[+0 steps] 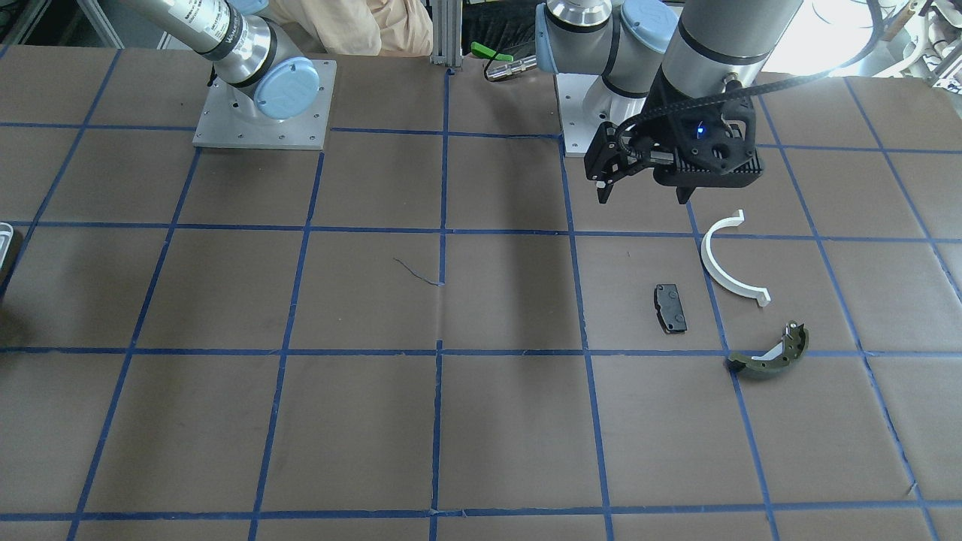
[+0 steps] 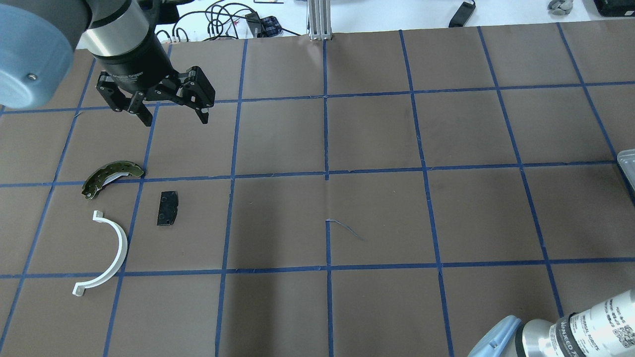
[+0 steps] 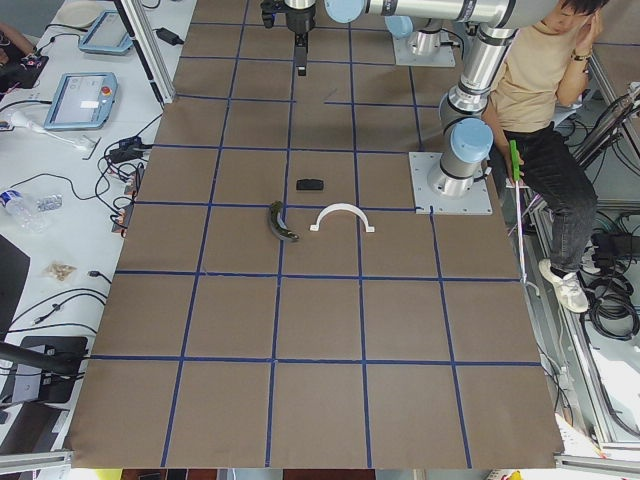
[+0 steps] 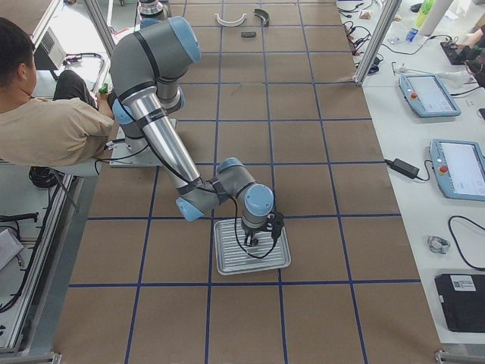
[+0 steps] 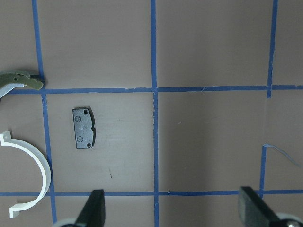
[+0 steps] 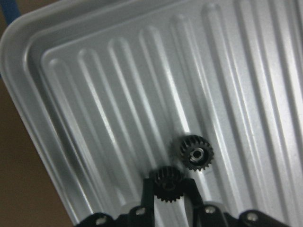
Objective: Place bearing gear from tray to pile
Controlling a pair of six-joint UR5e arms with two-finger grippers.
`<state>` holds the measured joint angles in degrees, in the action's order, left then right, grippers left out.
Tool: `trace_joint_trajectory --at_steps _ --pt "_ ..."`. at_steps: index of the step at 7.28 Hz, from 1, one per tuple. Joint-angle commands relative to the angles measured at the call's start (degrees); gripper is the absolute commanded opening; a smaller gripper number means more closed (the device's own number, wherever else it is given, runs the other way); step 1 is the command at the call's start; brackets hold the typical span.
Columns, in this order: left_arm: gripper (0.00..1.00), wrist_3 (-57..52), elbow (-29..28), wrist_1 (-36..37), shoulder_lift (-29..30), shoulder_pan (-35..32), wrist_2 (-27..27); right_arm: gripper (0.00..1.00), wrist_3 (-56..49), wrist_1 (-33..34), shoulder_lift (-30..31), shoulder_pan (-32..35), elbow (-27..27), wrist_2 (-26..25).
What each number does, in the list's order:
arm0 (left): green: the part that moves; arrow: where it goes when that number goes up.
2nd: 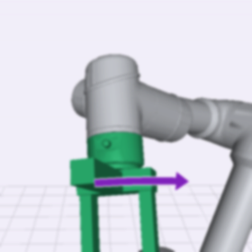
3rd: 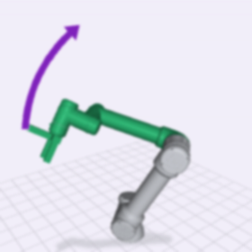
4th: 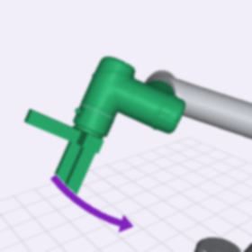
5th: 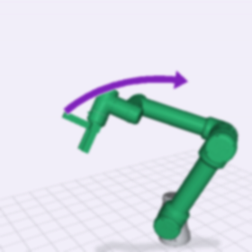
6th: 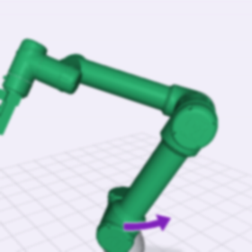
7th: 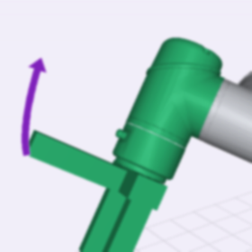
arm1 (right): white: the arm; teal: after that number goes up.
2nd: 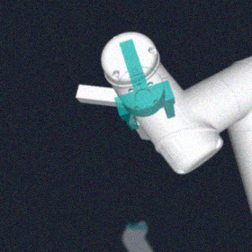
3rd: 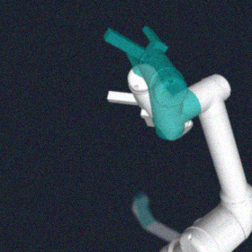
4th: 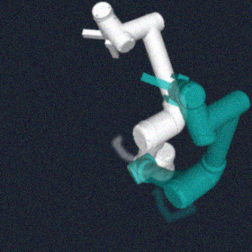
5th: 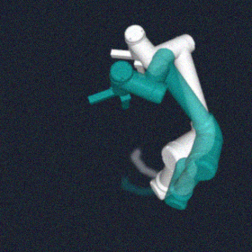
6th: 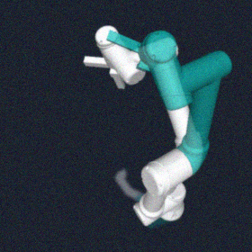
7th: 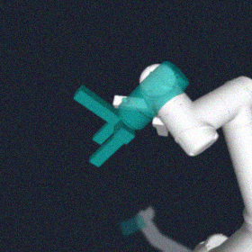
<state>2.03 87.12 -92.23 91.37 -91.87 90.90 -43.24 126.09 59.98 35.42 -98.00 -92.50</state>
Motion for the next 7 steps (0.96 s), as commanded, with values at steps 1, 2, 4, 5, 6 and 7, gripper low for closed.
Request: trace_joint_trajectory --at_steps 1,2,4,5,6,7 --pt "1.0 -0.19 -1.15 -3.19 -0.06 0.03 0.68 0.17 -1.05 -0.06 1.1 0.0 -0.7 -0.92" --pt "1.0 -0.1 -1.07 -3.4 -0.4 0.12 0.51 0.17 -1.06 -0.06 1.97 0.09 -0.79 -1.18" --pt "1.0 -0.97 -1.25 -5.75 -1.01 0.03 1.99 0.12 -0.1 -6.61 9.67 2.1 -2.97 -0.32" --pt "1.0 -0.98 -1.16 -6.73 -0.58 0.03 1.83 0.11 3.65 -8.22 14.33 6.2 -5.34 -0.48" --pt "1.0 -1.24 -1.33 -6.04 0.29 0.03 0.87 0.11 9.78 -8.49 19.16 11.46 -8.49 -0.66" --pt "1.0 -3.07 -1.51 -6.03 0.21 0.03 1.03 0.11 14.36 -8.41 23.21 17.08 -11.74 -0.31"
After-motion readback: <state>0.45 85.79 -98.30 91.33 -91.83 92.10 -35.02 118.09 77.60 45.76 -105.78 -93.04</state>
